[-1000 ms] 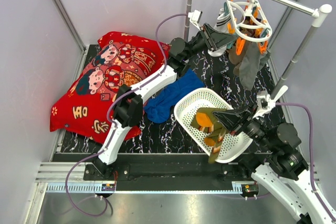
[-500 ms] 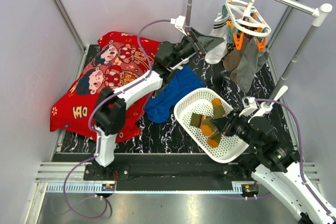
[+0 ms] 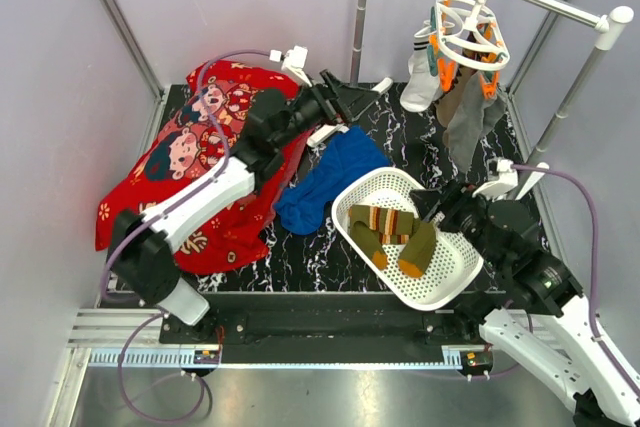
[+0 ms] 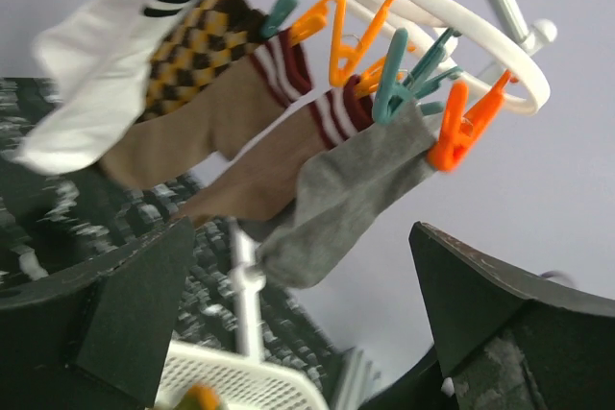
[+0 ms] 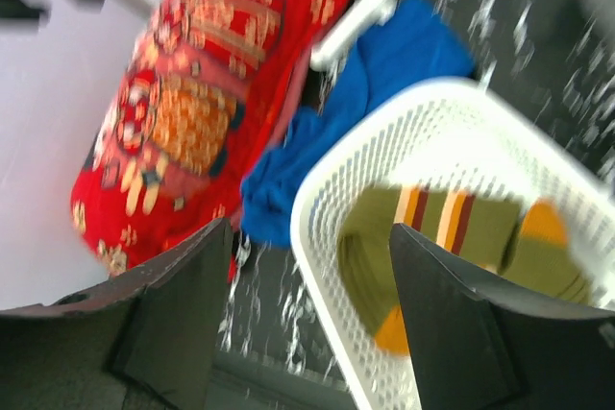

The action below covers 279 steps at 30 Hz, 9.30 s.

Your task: Remove the socks clipped to the hanger

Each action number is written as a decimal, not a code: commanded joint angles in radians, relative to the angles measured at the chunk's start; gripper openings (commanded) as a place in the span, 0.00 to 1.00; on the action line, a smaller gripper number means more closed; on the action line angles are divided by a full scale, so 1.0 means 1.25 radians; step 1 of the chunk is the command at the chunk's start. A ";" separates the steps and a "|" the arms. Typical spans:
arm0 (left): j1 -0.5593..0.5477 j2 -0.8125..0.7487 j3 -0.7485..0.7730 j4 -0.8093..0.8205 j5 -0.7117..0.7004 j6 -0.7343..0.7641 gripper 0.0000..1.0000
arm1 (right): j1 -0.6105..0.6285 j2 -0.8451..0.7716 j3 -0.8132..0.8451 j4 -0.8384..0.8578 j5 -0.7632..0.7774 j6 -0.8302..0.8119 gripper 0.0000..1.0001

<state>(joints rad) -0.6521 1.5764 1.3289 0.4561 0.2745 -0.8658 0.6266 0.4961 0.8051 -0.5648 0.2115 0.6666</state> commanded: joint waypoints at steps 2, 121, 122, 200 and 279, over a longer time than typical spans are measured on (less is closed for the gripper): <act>0.000 -0.153 0.008 -0.283 -0.051 0.221 0.99 | 0.001 0.095 0.150 0.035 0.205 -0.167 0.76; -0.233 -0.126 0.036 -0.182 -0.023 0.450 0.00 | -0.321 0.499 0.846 -0.211 -0.072 -0.236 0.73; -0.237 -0.126 0.032 -0.180 -0.026 0.450 0.00 | -0.321 0.498 0.847 -0.205 -0.073 -0.235 0.72; -0.162 -0.110 0.032 -0.112 0.265 0.272 0.00 | -0.321 0.452 0.571 0.208 -0.259 -0.380 0.43; -0.377 0.173 0.234 -0.271 -0.428 0.565 0.99 | -0.323 0.393 0.521 0.292 -0.323 0.020 0.00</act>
<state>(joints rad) -1.1561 1.7515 1.5192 -0.0940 -0.3408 -0.2729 0.2222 1.0084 1.4708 -0.2619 -0.1768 0.6197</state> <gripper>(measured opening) 0.987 0.265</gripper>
